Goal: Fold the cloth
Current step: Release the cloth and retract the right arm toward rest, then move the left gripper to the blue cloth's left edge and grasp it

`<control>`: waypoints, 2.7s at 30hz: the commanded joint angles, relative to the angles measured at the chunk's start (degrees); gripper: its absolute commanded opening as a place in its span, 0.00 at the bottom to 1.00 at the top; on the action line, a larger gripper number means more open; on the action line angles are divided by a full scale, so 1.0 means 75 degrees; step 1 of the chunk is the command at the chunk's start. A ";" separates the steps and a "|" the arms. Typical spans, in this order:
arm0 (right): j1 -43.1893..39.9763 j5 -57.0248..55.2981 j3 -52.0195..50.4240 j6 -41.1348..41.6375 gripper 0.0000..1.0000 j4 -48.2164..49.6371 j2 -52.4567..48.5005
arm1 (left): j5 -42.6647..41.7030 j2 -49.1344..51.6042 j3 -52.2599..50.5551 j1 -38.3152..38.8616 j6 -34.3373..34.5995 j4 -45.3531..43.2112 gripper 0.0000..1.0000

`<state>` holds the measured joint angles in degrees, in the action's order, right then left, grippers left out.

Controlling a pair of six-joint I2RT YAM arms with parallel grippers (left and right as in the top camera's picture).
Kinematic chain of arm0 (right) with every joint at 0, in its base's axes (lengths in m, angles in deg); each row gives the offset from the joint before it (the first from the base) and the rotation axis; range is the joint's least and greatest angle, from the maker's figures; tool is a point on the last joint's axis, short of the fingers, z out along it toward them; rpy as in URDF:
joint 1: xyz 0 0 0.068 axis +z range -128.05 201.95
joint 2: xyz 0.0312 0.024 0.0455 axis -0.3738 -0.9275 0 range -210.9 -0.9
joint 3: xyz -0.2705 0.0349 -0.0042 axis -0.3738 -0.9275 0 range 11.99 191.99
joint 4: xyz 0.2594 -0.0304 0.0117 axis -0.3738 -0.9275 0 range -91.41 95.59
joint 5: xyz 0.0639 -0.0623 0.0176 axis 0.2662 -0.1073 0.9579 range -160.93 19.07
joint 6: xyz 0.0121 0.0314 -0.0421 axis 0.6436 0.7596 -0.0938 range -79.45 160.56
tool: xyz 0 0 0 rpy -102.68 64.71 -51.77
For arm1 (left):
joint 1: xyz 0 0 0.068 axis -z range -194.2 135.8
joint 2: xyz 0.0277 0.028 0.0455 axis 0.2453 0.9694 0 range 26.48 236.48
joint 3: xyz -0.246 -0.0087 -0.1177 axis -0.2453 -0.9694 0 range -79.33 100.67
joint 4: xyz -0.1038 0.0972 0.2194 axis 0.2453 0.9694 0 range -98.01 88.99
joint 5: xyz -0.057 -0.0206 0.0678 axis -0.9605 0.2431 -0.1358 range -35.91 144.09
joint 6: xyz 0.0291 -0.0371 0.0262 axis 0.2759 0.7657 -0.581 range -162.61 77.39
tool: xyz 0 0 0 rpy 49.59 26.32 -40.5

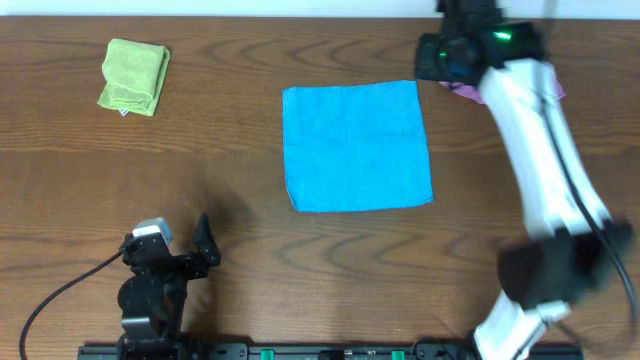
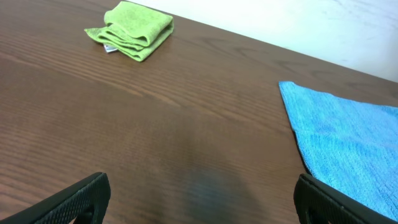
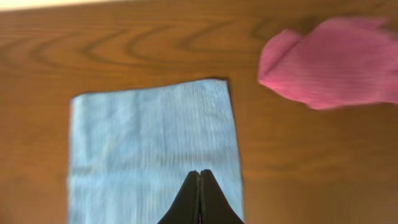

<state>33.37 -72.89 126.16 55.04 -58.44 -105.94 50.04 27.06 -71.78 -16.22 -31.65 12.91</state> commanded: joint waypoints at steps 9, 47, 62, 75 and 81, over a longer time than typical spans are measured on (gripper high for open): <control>0.1740 -0.0935 -0.0525 -0.1256 0.02 -0.3048 0.3722 | 0.0085 -0.0038 -0.0160 0.0029 0.0087 0.0055 0.95; 0.2020 0.0659 -0.5741 -0.0163 0.93 -0.0874 0.7673 | -0.4421 0.1040 -0.0236 0.0274 0.5931 -0.1728 0.99; -0.2361 0.1827 -0.5796 -0.0309 0.77 0.0157 0.6347 | -0.4182 0.8472 0.2897 0.1751 0.3270 -0.2331 0.96; -0.4529 0.4001 -0.5820 -0.1571 0.73 0.0262 0.4672 | -0.2334 1.0966 0.4622 0.3348 0.2987 -0.0991 0.96; -0.4529 0.4421 -0.5820 -0.1603 0.72 0.0411 0.3739 | -0.1393 1.1083 0.4622 0.3343 0.3258 -0.1183 0.97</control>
<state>-0.02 -43.64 82.45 44.59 -55.80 -76.41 33.82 109.14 -38.23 8.82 -7.93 4.89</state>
